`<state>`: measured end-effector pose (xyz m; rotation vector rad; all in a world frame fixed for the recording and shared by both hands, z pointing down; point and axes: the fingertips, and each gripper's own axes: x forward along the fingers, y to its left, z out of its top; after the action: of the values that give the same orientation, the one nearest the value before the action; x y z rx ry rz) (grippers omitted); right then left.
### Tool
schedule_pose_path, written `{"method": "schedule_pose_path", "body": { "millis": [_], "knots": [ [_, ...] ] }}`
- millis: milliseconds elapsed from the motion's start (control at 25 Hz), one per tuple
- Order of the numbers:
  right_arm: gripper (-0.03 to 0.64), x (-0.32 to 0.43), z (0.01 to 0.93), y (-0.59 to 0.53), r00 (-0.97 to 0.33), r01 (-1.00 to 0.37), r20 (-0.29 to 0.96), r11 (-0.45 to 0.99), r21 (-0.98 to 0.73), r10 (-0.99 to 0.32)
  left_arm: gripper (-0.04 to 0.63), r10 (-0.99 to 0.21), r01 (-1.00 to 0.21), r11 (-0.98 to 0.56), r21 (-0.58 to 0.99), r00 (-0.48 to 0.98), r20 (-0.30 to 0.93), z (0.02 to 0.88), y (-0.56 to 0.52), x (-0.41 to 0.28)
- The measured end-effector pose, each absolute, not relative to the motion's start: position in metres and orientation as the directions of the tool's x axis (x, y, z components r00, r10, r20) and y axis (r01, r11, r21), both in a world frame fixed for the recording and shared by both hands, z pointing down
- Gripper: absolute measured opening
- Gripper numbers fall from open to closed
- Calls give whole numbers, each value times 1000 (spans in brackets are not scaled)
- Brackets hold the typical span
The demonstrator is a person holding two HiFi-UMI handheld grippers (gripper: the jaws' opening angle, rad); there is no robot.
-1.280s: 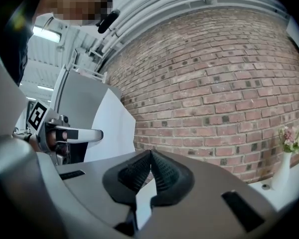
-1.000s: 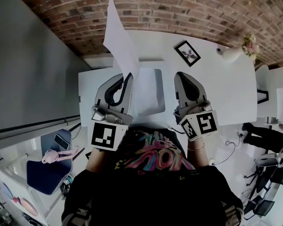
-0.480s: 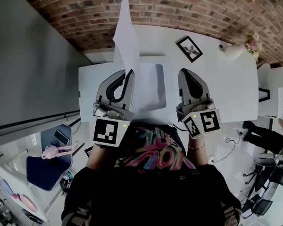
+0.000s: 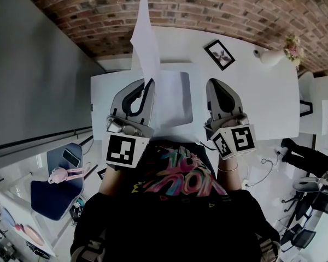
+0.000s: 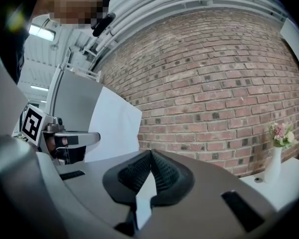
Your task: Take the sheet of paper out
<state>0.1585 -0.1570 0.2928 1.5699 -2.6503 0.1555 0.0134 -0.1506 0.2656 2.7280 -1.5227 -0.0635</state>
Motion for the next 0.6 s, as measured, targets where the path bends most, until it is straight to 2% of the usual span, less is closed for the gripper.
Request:
{"method": "schedule_pose_path", "body": {
  "millis": [600],
  "knots": [
    [17,153,294,-155,-509,-861,110,505,-63,-854,22,-847,-847,-531,33,531,-26,265,-148,14]
  ]
}}
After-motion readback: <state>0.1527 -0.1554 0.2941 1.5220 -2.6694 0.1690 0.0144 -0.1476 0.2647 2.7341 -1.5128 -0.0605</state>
